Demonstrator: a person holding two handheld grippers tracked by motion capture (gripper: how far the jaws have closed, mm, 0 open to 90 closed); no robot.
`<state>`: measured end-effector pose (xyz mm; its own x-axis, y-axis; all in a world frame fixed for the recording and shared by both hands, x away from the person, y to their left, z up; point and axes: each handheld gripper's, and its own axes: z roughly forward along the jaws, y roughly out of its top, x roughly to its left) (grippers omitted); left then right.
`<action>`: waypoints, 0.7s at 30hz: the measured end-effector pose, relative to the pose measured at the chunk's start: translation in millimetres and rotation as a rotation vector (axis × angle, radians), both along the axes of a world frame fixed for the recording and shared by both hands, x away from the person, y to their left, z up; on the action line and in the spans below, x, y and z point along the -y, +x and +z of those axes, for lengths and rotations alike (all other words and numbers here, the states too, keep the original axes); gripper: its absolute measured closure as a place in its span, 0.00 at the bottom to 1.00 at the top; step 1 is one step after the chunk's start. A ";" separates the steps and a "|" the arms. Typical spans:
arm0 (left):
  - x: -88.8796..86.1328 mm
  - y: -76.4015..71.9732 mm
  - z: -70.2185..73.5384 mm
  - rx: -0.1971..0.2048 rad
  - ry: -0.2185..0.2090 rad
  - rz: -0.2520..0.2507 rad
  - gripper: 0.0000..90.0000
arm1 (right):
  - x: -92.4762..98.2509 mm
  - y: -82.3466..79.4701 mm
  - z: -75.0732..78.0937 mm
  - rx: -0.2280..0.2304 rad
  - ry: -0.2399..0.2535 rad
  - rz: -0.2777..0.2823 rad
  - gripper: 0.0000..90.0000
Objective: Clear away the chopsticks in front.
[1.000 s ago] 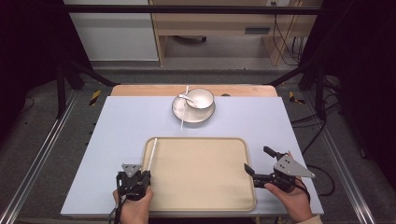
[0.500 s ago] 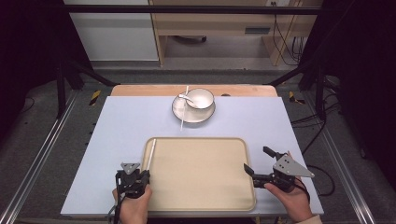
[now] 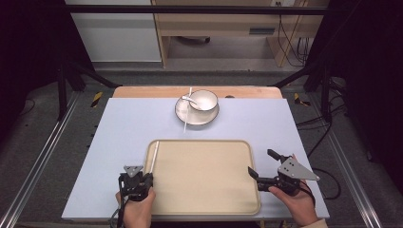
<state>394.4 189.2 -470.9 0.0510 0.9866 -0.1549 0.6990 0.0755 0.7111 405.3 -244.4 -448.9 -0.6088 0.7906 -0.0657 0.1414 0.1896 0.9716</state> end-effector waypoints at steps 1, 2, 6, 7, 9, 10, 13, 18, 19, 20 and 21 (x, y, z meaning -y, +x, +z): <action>-0.2 -0.2 -0.1 0.003 -0.001 0.003 0.93 | 0.0 0.1 0.0 0.001 -0.001 0.001 0.08; -0.2 -0.2 -0.1 0.003 -0.001 0.003 0.93 | -0.1 0.0 0.0 0.001 -0.001 0.002 0.08; -0.4 -0.7 -0.4 0.015 -0.015 0.006 0.91 | 0.0 0.1 0.0 0.002 0.000 0.001 0.08; -0.4 -0.7 -0.4 0.015 -0.015 0.006 0.91 | 0.0 0.1 0.0 0.002 0.000 0.001 0.08; -0.8 -0.7 2.3 0.032 -0.007 0.002 0.89 | 0.1 0.0 0.1 0.000 0.003 0.001 0.08; -0.5 0.1 4.5 0.037 -0.002 -0.007 0.88 | 0.2 0.1 0.1 0.000 0.003 0.000 0.08; 0.0 4.5 11.0 0.057 0.009 -0.030 0.82 | 0.6 0.5 -0.3 0.001 0.001 -0.001 0.08; 11.2 46.7 37.1 0.105 0.097 -0.194 0.71 | 2.5 1.0 -1.5 -0.007 -0.008 -0.005 0.07; 11.2 46.7 37.1 0.105 0.097 -0.194 0.69 | 2.5 1.0 -1.7 -0.008 -0.009 -0.005 0.07; 13.9 55.5 40.3 0.106 0.105 -0.216 0.67 | 2.4 1.1 -2.0 -0.009 -0.013 -0.007 0.07; 18.0 71.9 46.5 0.116 0.114 -0.253 0.65 | 2.6 1.3 -2.4 -0.008 -0.021 -0.011 0.07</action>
<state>466.3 171.2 -424.4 0.3086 0.9509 -0.0224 0.5992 -0.1761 0.7810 406.6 -247.0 -451.3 -0.6009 0.7956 -0.0774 0.1514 0.2083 0.9663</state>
